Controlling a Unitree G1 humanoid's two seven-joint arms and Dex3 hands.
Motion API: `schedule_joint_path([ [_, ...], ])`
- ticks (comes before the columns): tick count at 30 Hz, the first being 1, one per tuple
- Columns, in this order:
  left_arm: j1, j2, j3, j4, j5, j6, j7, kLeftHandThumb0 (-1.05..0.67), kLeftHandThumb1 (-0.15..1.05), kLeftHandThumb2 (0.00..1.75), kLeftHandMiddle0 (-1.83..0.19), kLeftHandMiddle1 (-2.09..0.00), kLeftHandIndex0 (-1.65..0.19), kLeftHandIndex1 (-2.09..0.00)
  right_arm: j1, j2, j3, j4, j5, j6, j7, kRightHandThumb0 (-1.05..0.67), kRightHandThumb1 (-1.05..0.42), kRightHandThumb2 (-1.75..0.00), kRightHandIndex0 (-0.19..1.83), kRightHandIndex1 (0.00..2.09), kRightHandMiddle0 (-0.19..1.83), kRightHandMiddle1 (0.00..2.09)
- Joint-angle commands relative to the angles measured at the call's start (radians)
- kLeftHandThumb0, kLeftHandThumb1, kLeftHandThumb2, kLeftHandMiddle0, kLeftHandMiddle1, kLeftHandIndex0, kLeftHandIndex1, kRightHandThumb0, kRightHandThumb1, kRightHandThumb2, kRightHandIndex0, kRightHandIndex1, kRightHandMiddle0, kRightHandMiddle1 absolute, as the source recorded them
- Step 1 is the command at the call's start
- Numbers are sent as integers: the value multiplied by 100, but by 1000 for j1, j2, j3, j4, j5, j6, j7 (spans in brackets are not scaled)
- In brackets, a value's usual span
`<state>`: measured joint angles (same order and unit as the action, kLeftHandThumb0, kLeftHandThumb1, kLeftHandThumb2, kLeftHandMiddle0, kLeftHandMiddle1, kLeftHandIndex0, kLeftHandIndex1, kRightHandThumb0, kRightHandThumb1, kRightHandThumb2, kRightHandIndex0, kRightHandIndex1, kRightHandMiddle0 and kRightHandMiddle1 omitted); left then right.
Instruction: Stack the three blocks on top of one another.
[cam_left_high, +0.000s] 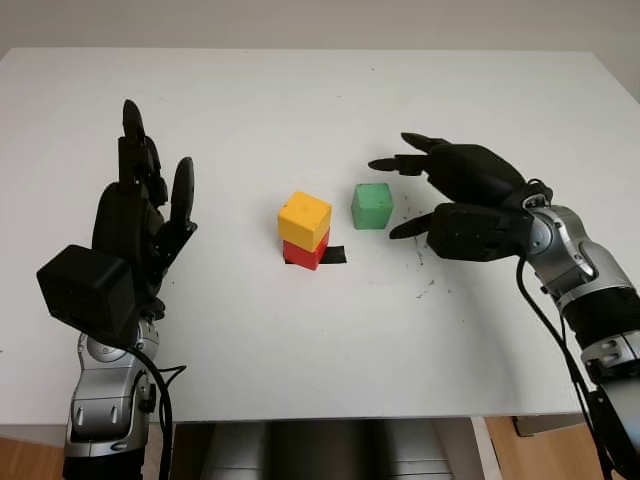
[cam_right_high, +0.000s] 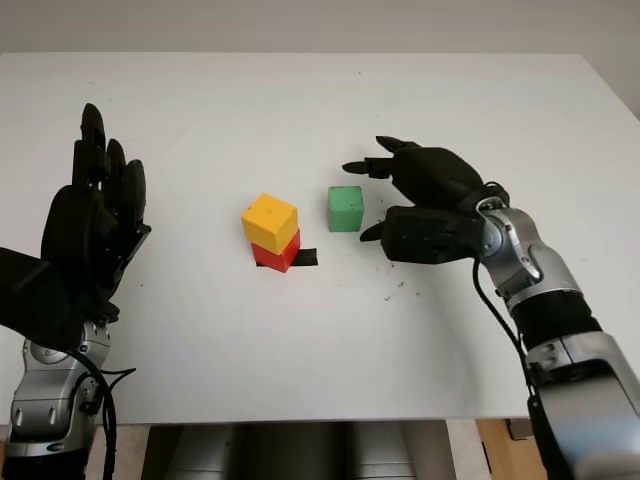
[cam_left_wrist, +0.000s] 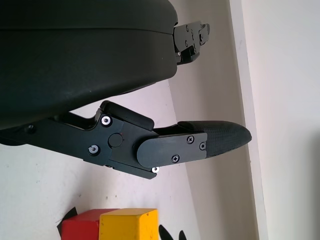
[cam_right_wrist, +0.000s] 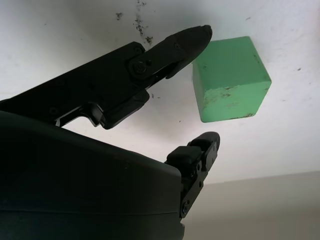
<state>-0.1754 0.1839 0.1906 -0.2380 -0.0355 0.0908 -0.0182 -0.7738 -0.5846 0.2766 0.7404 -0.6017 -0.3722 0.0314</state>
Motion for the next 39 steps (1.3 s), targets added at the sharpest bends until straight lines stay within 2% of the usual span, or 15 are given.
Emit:
schedule_joint_path([
  [1, 4, 7, 2, -4, 0, -1, -4, -77, 105, 51, 19, 0, 19, 0, -13, 12, 9, 29, -8, -16, -32, -62, -83, -6, 19, 11, 64, 14],
  [17, 7, 0, -1, -3, 13, -6, 6, -78, 105, 50, 19, 0, 19, 0, -53, 72, 1, 136, 61, -54, -31, -67, -82, -5, 23, 8, 67, 15],
  [27, 10, 2, -3, -2, 23, -7, 8, -80, 105, 48, 19, 0, 19, 0, -55, 81, -4, 138, 107, -58, -12, -62, -82, -5, 24, 8, 70, 20],
  [29, 10, 2, -2, -2, 22, -7, 8, -81, 105, 48, 19, 0, 19, 0, -55, 84, -5, 145, 103, -61, -40, -57, -84, -6, 27, 8, 73, 31],
  [31, 9, -1, -1, -2, 20, -7, 10, -81, 105, 47, 19, 0, 19, 0, -56, 84, 0, 151, 92, -61, -68, -47, -87, -6, 33, 7, 60, 72],
  [33, 11, -1, -2, -4, 22, -5, 10, -81, 105, 47, 19, 0, 19, 0, -58, 80, 7, 163, 80, -77, -101, -40, -91, -6, 37, 7, 54, 100],
  [36, 11, -1, -2, -4, 23, -5, 11, -81, 105, 47, 19, 0, 19, 0, -62, 75, 12, 177, 61, -102, -140, -37, -93, -6, 41, 8, 48, 120],
  [39, 12, -1, -3, -2, 21, -12, 10, -80, 105, 47, 19, 0, 19, 0, -67, 68, 13, 179, 45, -107, -154, -37, -94, -6, 42, 8, 45, 125],
])
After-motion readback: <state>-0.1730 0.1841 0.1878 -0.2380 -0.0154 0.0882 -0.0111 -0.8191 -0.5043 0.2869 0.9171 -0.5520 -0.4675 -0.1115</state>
